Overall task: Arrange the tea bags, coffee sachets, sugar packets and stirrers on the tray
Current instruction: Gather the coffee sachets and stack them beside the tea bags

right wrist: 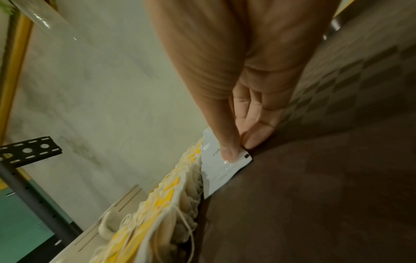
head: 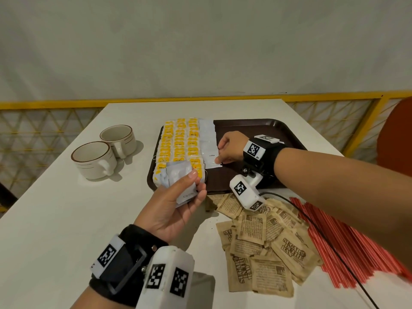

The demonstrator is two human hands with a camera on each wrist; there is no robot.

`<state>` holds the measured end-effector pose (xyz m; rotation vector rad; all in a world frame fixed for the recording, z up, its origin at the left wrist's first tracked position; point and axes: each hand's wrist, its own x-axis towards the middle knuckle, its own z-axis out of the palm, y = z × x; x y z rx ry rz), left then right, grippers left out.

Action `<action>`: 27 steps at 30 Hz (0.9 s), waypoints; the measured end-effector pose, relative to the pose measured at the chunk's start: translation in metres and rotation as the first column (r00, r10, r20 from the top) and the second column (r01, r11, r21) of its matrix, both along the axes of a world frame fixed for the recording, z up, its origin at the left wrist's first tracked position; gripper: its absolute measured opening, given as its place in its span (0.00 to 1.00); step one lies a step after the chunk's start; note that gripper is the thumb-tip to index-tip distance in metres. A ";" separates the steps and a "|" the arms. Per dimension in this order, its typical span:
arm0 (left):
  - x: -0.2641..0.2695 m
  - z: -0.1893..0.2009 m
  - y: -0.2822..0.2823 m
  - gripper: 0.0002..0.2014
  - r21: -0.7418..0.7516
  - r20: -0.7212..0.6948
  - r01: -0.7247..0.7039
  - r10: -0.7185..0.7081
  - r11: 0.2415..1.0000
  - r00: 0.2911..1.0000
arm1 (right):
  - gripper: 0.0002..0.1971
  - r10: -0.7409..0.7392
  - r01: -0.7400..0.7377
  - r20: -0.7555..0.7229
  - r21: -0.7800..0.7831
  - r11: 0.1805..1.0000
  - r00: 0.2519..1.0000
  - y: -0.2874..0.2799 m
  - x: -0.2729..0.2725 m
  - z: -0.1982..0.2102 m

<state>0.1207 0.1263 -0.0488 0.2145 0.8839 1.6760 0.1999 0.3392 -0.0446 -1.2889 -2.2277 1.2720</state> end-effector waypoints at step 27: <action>-0.002 -0.004 0.002 0.16 0.002 -0.143 0.243 -0.240 0.970 0.960 | 0.14 0.547 -0.539 0.030 0.233 0.810 0.836 -0.077 0.035 0.055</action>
